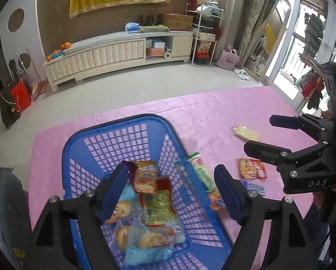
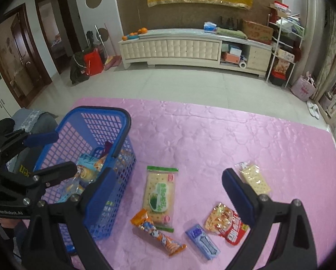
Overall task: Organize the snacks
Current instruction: 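Move both open tools back over the remaining snacks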
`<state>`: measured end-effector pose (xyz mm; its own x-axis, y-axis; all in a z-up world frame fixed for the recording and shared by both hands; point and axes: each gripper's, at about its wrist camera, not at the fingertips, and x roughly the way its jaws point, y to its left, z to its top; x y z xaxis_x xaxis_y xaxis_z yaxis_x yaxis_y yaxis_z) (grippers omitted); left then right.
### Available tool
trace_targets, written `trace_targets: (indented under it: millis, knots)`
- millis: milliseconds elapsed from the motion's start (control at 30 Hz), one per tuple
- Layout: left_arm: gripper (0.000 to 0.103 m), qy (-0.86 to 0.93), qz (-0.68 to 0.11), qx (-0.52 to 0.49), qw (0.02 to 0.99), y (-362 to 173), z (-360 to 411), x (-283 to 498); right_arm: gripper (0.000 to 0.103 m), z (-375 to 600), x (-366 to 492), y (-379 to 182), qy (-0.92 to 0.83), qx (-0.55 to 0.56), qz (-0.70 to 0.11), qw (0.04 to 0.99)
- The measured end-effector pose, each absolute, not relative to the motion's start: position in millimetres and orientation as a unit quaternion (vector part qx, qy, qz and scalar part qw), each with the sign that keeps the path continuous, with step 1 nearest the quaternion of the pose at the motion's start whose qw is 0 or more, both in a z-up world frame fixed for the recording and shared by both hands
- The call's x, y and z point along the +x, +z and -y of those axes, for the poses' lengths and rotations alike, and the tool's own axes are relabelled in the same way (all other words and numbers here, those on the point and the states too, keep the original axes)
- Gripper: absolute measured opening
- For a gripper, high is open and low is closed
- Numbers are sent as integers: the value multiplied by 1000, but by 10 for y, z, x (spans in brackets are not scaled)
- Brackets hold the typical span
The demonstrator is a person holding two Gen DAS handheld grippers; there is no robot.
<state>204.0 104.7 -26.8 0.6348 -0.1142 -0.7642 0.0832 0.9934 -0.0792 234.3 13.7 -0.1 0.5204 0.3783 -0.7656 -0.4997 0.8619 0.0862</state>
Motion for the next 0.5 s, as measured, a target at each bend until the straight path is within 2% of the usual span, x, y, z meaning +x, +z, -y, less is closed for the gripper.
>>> trace_targets:
  millis: [500]
  knots:
    - [80,-47,-423,1,905,-119,-265,1767,97,687,1976,207,230,-54,-403,884]
